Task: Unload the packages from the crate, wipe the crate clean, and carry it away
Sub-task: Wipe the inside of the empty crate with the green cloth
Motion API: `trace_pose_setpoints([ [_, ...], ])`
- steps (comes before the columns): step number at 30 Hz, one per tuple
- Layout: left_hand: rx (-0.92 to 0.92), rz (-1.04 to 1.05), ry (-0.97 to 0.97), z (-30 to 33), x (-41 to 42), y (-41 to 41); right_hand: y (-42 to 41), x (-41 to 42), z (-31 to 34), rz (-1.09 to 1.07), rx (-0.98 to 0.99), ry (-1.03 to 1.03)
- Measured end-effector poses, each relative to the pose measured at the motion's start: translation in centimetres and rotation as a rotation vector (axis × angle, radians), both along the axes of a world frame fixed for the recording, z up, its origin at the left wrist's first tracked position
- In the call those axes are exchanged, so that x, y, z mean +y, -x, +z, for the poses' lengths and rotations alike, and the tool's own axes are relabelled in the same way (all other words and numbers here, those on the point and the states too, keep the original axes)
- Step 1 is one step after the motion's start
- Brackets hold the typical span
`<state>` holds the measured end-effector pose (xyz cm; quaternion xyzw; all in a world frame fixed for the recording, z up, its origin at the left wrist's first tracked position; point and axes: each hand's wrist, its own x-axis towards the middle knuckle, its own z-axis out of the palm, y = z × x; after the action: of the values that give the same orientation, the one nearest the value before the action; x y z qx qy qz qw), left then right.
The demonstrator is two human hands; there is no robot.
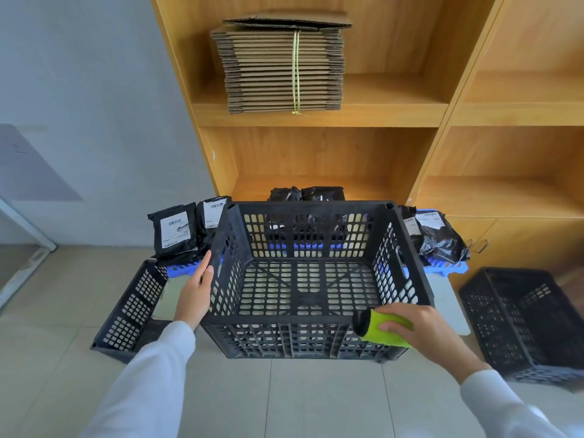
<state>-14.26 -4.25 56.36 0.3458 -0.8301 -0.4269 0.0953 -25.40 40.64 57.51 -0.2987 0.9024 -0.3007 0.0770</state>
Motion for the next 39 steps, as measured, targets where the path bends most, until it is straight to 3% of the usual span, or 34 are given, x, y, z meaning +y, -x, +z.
trace_pose_setpoints([
  [5,0.055,-0.023,-0.152,0.4,0.1,0.2,-0.6,-1.5,0.2,-0.064,-0.028,-0.015],
  [17,0.154,-0.043,-0.41,0.6,-0.8,-0.4,-4.3,-13.4,-0.1,0.027,0.012,-0.003],
  [31,0.161,-0.052,-0.385,0.7,-1.2,-0.4,-8.6,-27.0,-0.7,0.033,-0.034,-0.001],
  [39,0.184,-0.062,-0.385,-0.3,-1.7,0.0,-8.0,-30.4,0.3,-0.001,-0.208,-0.084],
])
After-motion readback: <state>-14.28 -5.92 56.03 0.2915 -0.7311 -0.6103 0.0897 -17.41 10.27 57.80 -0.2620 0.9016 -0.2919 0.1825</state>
